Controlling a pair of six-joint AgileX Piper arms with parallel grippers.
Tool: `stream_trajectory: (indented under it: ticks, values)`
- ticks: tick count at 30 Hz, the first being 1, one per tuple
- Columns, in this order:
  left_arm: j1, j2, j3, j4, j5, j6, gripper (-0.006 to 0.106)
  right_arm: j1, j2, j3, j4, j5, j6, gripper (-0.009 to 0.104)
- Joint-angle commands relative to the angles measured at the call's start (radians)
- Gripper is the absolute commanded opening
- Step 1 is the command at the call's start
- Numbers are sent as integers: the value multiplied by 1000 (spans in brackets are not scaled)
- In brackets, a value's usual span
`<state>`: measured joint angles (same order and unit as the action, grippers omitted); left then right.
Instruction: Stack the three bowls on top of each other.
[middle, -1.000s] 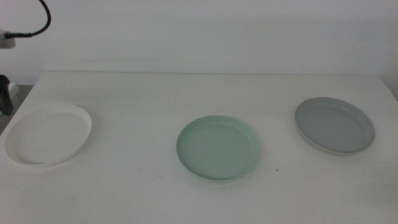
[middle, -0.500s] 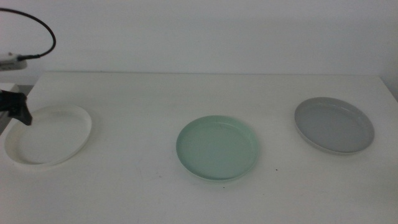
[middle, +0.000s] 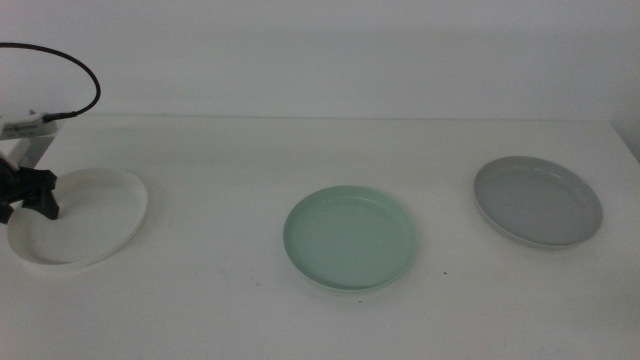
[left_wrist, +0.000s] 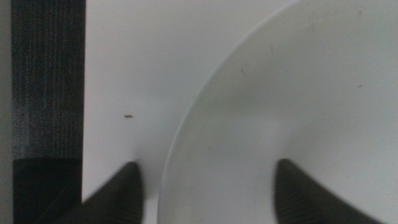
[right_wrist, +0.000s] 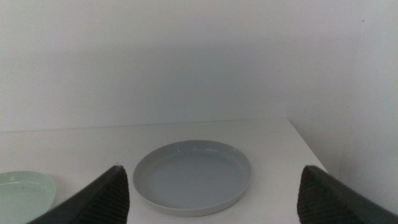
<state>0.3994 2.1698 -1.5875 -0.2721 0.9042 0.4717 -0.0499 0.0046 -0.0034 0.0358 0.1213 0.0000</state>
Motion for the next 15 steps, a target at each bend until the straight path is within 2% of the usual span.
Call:
stream_trajectory:
  ticks: [1,3,7,12,15]
  values:
    - [2,8,-1,1,8,-5,60,0,-5,3,-8,-12,0,93]
    - [3,8,-3,-6,14,-9,40,0,-5,3,-8,-12,0,93]
    - [15,1,-5,-71,32,-35,-2,0,-5,3,-8,-12,0,93]
    - [5,-111,-5,-139,116,-19,-2,0,-5,3,-8,-12,0,93]
    - [-51,-221,-5,-151,147,-88,-2,0,-5,3,-8,-12,0,93]
